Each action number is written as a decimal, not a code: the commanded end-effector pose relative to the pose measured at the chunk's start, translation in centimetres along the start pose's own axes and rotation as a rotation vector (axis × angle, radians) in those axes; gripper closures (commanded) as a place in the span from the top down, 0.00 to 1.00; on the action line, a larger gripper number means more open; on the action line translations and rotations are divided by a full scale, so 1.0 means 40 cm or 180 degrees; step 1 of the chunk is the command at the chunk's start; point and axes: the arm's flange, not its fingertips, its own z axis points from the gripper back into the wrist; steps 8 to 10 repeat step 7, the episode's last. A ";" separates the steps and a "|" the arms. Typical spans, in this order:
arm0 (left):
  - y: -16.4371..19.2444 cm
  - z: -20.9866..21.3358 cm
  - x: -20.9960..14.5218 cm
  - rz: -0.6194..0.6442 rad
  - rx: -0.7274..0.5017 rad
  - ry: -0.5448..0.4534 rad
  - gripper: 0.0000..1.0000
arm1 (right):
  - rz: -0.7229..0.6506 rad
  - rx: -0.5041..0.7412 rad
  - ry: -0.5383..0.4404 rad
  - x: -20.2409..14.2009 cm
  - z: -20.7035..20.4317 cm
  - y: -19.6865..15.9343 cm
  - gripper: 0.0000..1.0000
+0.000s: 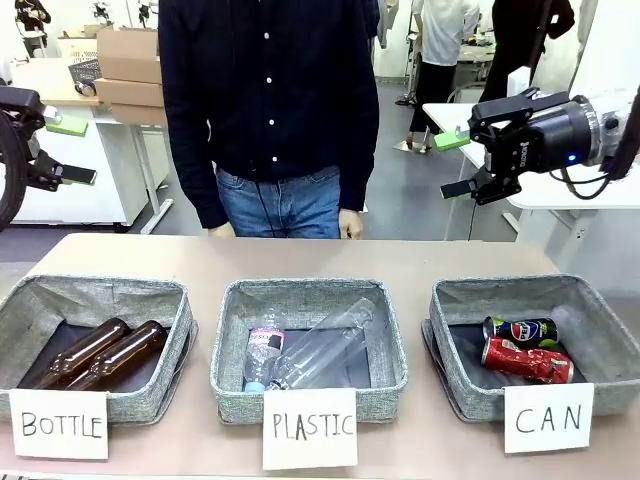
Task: Sort the can waste into the basket.
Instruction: Pick up the can waste from the table and place it in the right Fabric basket.
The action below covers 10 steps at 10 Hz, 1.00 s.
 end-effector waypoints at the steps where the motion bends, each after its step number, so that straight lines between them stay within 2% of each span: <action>1: -0.006 0.005 -0.003 0.0019 0.0021 0.0024 1.00 | 0.0005 0.0016 0.0003 -0.008 -0.005 0.002 1.00; 10: -0.006 0.005 -0.003 0.0019 0.0021 0.0024 1.00 | 0.0005 0.0016 0.0003 -0.008 -0.005 0.002 1.00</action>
